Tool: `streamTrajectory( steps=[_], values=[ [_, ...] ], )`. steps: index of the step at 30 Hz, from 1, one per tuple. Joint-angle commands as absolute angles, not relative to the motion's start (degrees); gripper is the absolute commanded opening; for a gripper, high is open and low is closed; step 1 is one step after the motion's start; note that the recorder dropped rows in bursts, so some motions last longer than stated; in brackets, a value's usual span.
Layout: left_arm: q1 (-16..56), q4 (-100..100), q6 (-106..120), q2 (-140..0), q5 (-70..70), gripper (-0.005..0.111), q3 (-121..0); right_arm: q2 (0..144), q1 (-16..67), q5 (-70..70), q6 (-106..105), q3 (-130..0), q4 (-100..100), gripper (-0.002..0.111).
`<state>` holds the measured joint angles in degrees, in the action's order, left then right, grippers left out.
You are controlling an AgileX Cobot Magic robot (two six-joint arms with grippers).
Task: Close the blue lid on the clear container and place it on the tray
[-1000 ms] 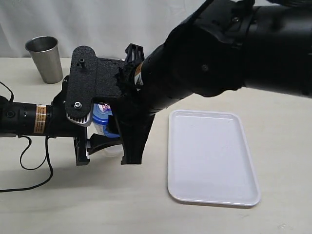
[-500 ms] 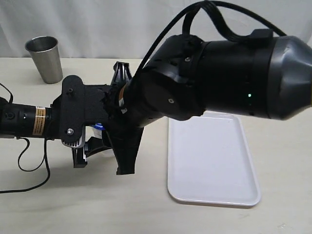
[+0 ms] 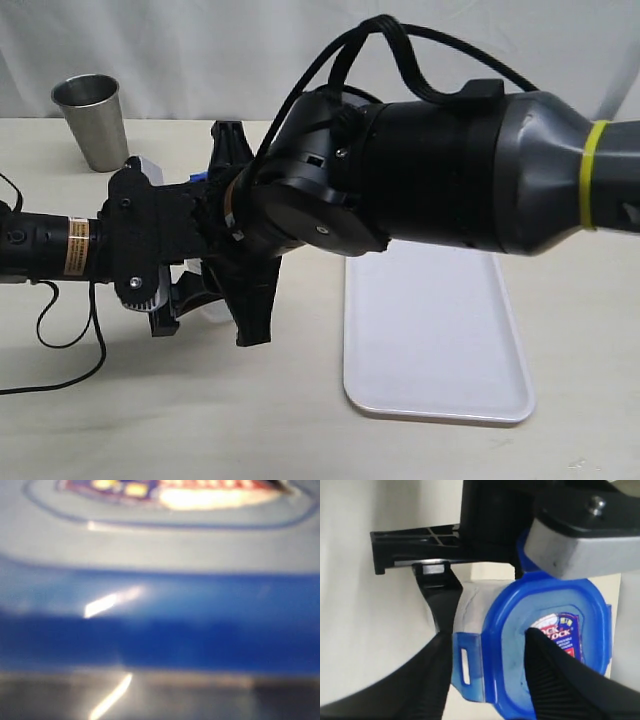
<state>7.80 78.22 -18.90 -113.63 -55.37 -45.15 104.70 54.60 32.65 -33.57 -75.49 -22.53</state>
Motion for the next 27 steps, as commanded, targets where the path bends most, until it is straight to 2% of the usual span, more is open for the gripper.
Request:
streamTrajectory(
  steps=[1, 8, 12, 16, 20, 27],
  values=[
    [8.72, 80.94, -18.38, -112.58, -69.31, 0.000, -45.42, 109.95, 54.18, 36.56, -31.83, -73.78, -22.50, 0.043],
    [8.72, 82.01, -18.38, -112.58, -69.96, 0.000, -45.42, 112.26, 54.18, 36.32, -28.82, -73.78, -26.58, 0.043],
    [8.72, 82.27, -18.38, -112.58, -69.96, 0.000, -45.42, 112.53, 54.18, 36.22, -28.69, -73.78, -26.73, 0.032],
    [8.72, 82.39, -18.90, -112.58, -69.96, 0.000, -45.42, 114.76, 54.18, 35.96, -28.56, -73.78, -27.12, 0.032],
    [8.72, 83.21, -19.41, -112.58, -69.96, 0.000, -45.42, 116.17, 54.18, 35.35, -17.72, -73.78, -35.48, 0.032],
    [8.72, 81.10, -11.44, -112.58, -66.73, 0.000, -45.42, 113.84, 54.18, 35.58, -22.87, -73.78, -28.57, 0.032]
  ],
)
